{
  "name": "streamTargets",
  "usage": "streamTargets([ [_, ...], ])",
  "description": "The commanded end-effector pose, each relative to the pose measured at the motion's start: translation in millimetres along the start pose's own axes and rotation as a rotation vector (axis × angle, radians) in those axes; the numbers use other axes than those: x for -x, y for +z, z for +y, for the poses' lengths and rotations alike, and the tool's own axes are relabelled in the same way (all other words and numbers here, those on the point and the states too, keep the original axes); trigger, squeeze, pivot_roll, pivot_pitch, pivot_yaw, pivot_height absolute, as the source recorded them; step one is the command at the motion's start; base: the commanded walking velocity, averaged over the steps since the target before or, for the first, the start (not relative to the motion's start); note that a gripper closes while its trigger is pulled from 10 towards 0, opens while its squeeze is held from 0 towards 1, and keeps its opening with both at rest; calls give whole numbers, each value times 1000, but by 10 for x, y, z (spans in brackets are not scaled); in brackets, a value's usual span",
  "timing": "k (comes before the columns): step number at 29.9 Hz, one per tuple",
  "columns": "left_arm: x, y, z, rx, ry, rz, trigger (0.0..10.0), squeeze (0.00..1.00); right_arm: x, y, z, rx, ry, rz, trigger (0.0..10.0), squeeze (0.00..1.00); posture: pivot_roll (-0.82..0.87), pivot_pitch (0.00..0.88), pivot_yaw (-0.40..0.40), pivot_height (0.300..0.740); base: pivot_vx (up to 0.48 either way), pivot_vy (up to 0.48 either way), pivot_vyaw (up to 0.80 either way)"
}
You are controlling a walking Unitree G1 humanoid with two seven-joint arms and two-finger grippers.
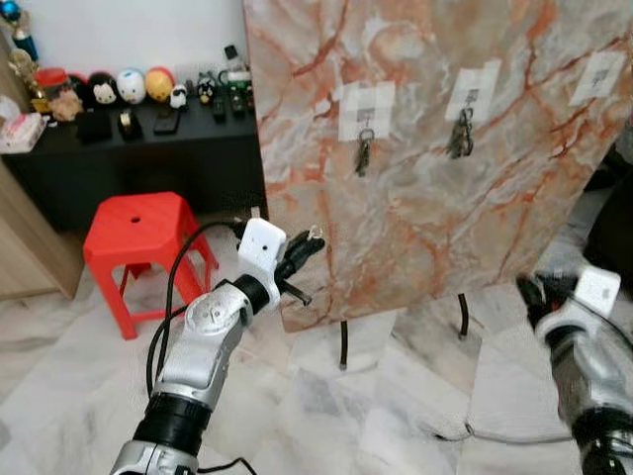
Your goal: Hang keys on a hook
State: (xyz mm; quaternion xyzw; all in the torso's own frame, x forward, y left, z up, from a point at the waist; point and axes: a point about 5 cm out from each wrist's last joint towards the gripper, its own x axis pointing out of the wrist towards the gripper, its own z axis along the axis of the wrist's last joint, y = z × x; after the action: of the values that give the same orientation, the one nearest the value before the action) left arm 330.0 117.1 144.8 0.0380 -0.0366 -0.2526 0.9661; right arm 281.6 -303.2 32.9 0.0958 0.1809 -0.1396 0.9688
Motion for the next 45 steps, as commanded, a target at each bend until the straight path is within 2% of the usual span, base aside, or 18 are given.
streamTargets([
  [1, 102, -205, 230, 14, 151, 78, 10000, 0, 115, -370, -57, 17, -51, 133, 10000, 0, -112, 0, -35, 740, 0, 0, 0],
  [4, 360, -633, 452, 65, 305, 232, 10000, 0, 291, -804, -33, 8, -77, 276, 10000, 0, -114, 0, -21, 740, 0, 0, 0],
  [8, 730, -1093, 566, 108, 442, 418, 10000, 0, 411, -1092, 91, 3, -61, 376, 10000, 0, -112, 0, -7, 740, 0, 0, 0],
  [10, 908, -1276, 576, 117, 488, 511, 10000, 0, 452, -1191, 162, 24, -44, 418, 10000, 0, -114, 0, -1, 740, 0, 0, 0],
  [11, 908, -1276, 576, 117, 488, 511, 10000, 0, 452, -1191, 162, 24, -44, 418, 10000, 0, -114, 0, -1, 740, 0, 0, 0],
  [12, 1057, -1438, 540, 149, 514, 581, 10000, 0, 485, -1257, 196, 14, -47, 442, 10000, 0, -106, 0, 6, 740, 0, 0, 0],
  [14, 1199, -1580, 479, 186, 529, 642, 10000, 0, 507, -1302, 225, 4, -50, 458, 10000, 0, -103, 0, 10, 740, 0, 0, 0],
  [15, 1199, -1580, 479, 186, 529, 642, 10000, 0, 507, -1302, 225, 4, -50, 458, 10000, 0, -103, 0, 10, 740, 0, 0, 0],
  [16, 1276, -1648, 450, 199, 541, 675, 10000, 0, 513, -1316, 238, 0, -51, 463, 10000, 0, -104, 0, 11, 740, 0, 0, 0],
  [17, 1445, -1779, 393, 235, 579, 747, 10000, 0, 512, -1325, 251, -6, -54, 477, 10000, 0, -114, 0, 19, 740, 0, 0, 0],
  [18, 1502, -1821, 375, 240, 594, 777, 10000, 0, 508, -1322, 252, -7, -56, 482, 10000, 0, -114, 0, 19, 740, 0, 0, 0],
  [25, 1621, -1928, 281, 277, 611, 844, 10000, 0, 531, -1337, 188, -26, -76, 503, 10000, 0, -106, 0, 16, 740, 0, 0, 0],
  [27, 1705, -1988, 227, 290, 621, 891, 10000, 0, 619, -1422, 112, -34, -84, 524, 10000, 0, -112, 0, 20, 740, 0, 0, 0],
  [32, 1735, -2028, 162, 291, 611, 917, 10000, 0, 709, -1513, 58, -41, -100, 550, 10000, 0, -106, 0, 30, 740, 0, 0, 0],
  [34, 1756, -2043, 141, 285, 609, 931, 10000, 0, 780, -1615, 108, -52, -108, 574, 10000, 0, -101, 0, 27, 740, 0, 0, 0],
  [37, 1774, -2053, 129, 281, 610, 939, 10000, 0, 804, -1650, 128, -50, -107, 585, 10000, 0, -96, 0, 16, 740, 0, 0, 0],
  [41, 1826, -2083, 90, 295, 635, 954, 10000, 0, 845, -1702, 143, 10, -83, 621, 10000, 0, -84, 0, -4, 740, 0, -200, 0],
  [45, 1868, -2121, 17, 348, 680, 959, 10000, 0, 858, -1714, 130, 110, -53, 644, 10000, 0, -83, 0, -23, 740, 0, -258, 0],
])
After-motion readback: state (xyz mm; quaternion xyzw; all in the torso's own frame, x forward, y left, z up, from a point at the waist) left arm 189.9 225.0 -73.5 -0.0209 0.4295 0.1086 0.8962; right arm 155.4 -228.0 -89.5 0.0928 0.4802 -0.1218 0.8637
